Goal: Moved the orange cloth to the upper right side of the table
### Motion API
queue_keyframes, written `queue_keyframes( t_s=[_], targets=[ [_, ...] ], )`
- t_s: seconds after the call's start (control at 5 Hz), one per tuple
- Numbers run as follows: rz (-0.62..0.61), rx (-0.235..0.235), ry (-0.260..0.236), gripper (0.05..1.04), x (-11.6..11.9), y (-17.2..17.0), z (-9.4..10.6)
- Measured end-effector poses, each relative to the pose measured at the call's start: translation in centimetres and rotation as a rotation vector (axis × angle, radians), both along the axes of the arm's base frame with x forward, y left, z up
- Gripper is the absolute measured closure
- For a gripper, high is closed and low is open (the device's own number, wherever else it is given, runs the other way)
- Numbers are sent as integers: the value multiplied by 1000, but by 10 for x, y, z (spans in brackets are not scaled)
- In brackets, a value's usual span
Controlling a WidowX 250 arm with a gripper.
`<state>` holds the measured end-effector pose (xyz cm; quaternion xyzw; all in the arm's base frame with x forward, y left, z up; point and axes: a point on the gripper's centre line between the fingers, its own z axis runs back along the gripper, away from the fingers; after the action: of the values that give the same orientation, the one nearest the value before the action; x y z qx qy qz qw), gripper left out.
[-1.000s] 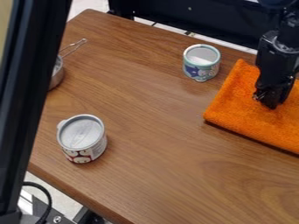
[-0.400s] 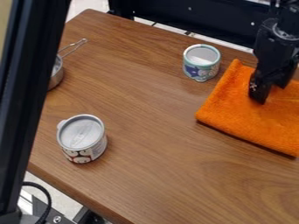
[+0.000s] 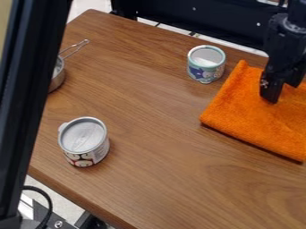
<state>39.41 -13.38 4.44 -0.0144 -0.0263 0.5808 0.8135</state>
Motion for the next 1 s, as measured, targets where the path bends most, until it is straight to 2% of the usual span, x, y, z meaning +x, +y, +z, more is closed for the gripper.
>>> queue_keyframes(
  t_s=[0.2,0.4,0.6,0.8,1.0],
  targets=[
    [-4,-7,-24,88,-1,-4,11],
    [-13,-6,-24,88,-6,-4,32],
    [-49,51,18,88,-9,1,49],
    [-82,63,58,88,-13,1,60],
    [-95,61,58,88,-12,0,68]
  ],
)
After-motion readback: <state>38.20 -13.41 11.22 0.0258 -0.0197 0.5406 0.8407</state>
